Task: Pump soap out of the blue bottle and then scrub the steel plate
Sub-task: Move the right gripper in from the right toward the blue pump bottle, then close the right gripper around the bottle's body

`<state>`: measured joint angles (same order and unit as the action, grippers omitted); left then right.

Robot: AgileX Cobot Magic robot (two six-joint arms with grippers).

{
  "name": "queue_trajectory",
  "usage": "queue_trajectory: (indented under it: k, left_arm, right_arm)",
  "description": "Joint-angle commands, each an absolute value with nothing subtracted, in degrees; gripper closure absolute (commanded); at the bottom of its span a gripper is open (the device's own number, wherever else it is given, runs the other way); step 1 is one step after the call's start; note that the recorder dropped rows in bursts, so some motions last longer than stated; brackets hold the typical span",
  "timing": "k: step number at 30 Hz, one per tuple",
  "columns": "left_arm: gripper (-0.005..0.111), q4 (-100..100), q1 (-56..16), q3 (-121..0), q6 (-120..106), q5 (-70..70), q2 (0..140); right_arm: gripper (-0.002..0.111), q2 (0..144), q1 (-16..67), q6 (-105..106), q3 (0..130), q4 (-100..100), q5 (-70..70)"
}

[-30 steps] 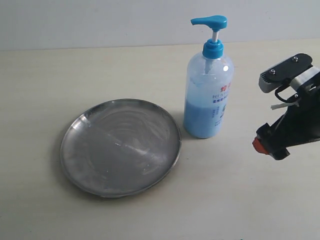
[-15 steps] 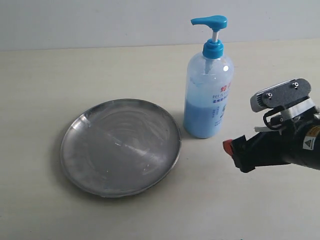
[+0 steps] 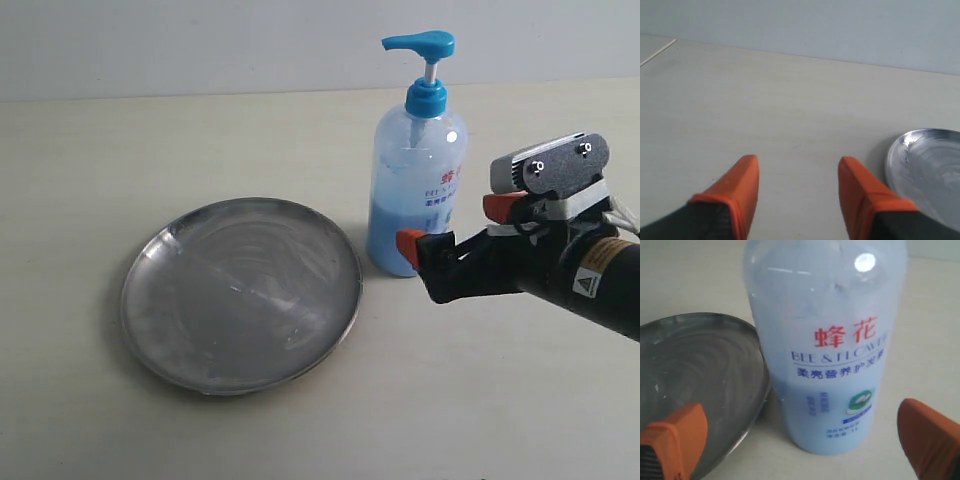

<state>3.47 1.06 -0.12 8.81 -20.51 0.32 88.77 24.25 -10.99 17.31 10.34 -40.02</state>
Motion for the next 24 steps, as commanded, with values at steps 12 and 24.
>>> queue_trajectory:
  k: [12,24]
  left_arm:
    - [0.056,3.4,1.2,0.0,9.2,-20.0,0.0]
    - [0.056,3.4,1.2,0.0,9.2,-19.7,0.0]
  right_arm:
    - [0.003,99.1,24.3,-12.2,28.0,6.4,-42.5]
    - [0.003,106.1,24.3,-14.7,34.7,6.3,-45.0]
